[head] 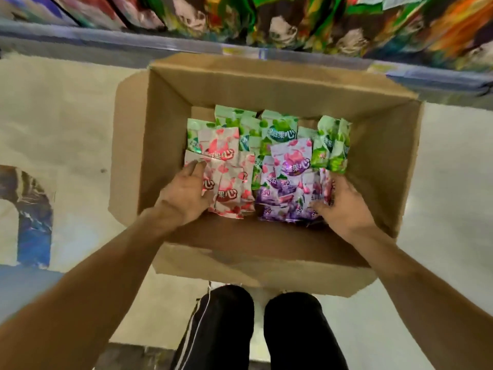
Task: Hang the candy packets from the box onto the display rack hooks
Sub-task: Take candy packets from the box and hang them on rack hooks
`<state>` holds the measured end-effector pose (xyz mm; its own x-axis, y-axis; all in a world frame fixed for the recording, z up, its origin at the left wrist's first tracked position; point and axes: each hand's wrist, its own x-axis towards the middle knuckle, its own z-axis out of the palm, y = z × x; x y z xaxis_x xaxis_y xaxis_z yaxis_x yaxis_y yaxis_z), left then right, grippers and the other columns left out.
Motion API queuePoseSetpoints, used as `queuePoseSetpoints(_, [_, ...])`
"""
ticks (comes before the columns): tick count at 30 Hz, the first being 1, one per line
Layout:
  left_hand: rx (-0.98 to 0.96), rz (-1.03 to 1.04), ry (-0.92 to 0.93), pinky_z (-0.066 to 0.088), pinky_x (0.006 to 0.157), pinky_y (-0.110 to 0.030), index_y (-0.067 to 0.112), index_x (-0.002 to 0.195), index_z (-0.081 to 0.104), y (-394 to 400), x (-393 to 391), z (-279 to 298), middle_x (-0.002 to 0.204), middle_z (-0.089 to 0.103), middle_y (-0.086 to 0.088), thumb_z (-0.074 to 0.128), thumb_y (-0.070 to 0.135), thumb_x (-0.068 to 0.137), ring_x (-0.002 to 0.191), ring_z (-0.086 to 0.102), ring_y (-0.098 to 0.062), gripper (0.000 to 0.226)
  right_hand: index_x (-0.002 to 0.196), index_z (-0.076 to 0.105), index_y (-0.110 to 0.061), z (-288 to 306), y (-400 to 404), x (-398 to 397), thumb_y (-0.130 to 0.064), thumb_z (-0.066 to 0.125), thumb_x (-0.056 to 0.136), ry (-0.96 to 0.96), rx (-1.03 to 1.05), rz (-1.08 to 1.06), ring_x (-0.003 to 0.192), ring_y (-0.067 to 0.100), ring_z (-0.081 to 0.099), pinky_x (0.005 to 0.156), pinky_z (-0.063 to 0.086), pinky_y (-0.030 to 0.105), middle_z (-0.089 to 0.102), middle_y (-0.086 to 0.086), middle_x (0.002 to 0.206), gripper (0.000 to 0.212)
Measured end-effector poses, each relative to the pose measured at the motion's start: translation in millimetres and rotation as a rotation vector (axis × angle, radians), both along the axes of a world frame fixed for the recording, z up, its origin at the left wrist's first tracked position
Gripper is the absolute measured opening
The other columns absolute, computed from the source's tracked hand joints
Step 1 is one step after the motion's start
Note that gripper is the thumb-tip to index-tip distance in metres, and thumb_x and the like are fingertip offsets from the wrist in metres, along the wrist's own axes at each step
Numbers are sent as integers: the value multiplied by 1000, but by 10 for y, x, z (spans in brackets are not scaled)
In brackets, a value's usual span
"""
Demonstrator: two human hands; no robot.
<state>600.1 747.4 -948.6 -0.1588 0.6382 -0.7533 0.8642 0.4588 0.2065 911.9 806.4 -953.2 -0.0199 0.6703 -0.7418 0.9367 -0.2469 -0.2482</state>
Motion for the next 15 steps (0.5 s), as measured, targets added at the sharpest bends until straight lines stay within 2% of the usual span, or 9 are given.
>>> queuePoseSetpoints(4, [112,-63,115,15,126,-38,12,160,20,48,-88,-430,167,21,-12,61,25,99,155,18,-29,74,151,32,-7,-298,-61,-3,-34,76,88,-60,-1,-185,135,38,47,109,41,43,48,18,147,81])
queuePoseSetpoints(7, [42,-216,201,9,129,-41,17,162,12,158,-169,-653,170,13,-8,60,27,98,158,6,-26,81,148,36,-10,-447,-71,-13,-27,76,87,-53,-38,-263,129,38,52,105,44,42,53,16,142,75])
queuePoseSetpoints(9, [0,-290,263,15,128,-43,18,161,16,230,-188,-724,167,21,-8,60,30,98,156,13,-28,78,146,39,-13,-518,-74,-42,-22,71,88,-48,-51,-245,120,38,58,100,48,42,59,15,135,67])
queuePoseSetpoints(12, [26,-383,379,32,116,-44,20,150,39,307,-163,-719,146,42,-9,61,35,96,138,36,-30,60,149,38,-14,-566,-90,-66,-17,57,94,-96,-16,-198,112,41,62,96,53,47,63,18,126,58])
queuePoseSetpoints(15, [29,-408,391,34,112,-43,23,137,56,307,-182,-618,137,46,-7,60,38,97,131,38,-28,43,143,43,-11,-520,-144,-10,-12,46,99,-159,16,-153,107,45,61,89,53,48,64,22,119,44])
